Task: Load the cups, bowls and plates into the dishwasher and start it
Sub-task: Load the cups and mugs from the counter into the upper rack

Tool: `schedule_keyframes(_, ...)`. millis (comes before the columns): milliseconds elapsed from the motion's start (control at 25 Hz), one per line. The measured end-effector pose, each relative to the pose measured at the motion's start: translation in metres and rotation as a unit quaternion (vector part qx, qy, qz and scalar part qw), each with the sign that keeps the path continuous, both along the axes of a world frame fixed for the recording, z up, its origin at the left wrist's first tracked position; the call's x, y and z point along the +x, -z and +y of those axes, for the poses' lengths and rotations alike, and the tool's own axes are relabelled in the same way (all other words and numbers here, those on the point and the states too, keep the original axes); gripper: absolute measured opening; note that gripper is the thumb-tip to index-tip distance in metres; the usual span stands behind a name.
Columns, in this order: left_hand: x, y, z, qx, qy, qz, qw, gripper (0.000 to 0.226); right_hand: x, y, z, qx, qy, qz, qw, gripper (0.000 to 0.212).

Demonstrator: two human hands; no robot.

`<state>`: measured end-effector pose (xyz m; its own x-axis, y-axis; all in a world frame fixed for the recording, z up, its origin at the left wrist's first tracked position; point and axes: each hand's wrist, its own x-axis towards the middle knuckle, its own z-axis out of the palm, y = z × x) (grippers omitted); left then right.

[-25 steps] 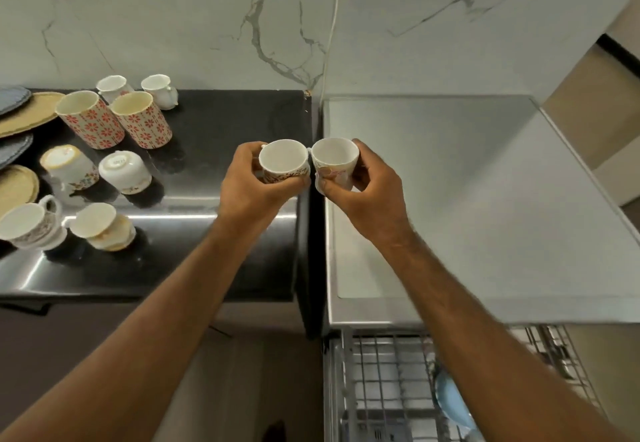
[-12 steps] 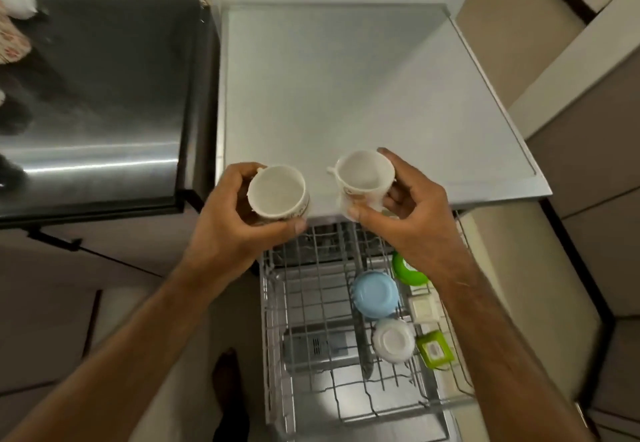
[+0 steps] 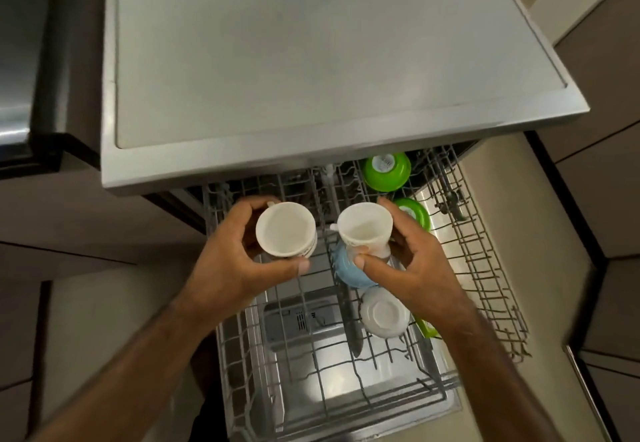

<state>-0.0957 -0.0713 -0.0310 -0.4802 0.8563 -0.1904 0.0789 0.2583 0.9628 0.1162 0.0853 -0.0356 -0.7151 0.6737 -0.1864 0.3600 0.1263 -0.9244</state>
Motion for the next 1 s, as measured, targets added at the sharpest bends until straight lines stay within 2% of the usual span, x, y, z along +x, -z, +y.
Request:
schedule_keyframes(160,-0.006,0.056,0.013,-0.018,-0.019,-0.013,1.000,0.081,-0.006,0.053,0.027,0.022,0.048,-0.100,0.994,0.091)
schedule_keyframes(240,-0.010,0.076,0.020,-0.022,-0.026,-0.022,0.999,0.083,-0.016,0.074,0.045,0.055,0.044,-0.140,0.988,0.094)
schedule_keyframes(360,-0.011,0.093,0.032,-0.016,-0.040,-0.026,0.999,0.082,-0.038,0.102,0.072,0.154,0.015,-0.215,0.964,0.090)
schedule_keyframes(440,-0.009,0.100,0.039,-0.016,-0.052,-0.026,0.998,0.075,-0.055,0.114,0.084,0.198,-0.016,-0.233,0.952,0.089)
schedule_keyframes(560,-0.010,0.106,0.046,-0.016,-0.048,-0.020,0.999,0.074,-0.075,0.127,0.095,0.233,-0.070,-0.234,0.941,0.087)
schedule_keyframes(840,-0.019,0.112,0.045,-0.015,-0.041,-0.017,0.999,0.078,-0.098,0.132,0.092,0.307,-0.100,-0.342,0.883,0.075)
schedule_keyframes(920,-0.021,0.114,0.044,-0.018,-0.047,-0.017,0.999,0.074,-0.097,0.133,0.089,0.315,-0.091,-0.349,0.878,0.076)
schedule_keyframes(1000,-0.021,0.116,0.043,-0.021,-0.051,-0.017,0.998,0.073,-0.094,0.137,0.088,0.301,-0.066,-0.342,0.887,0.075)
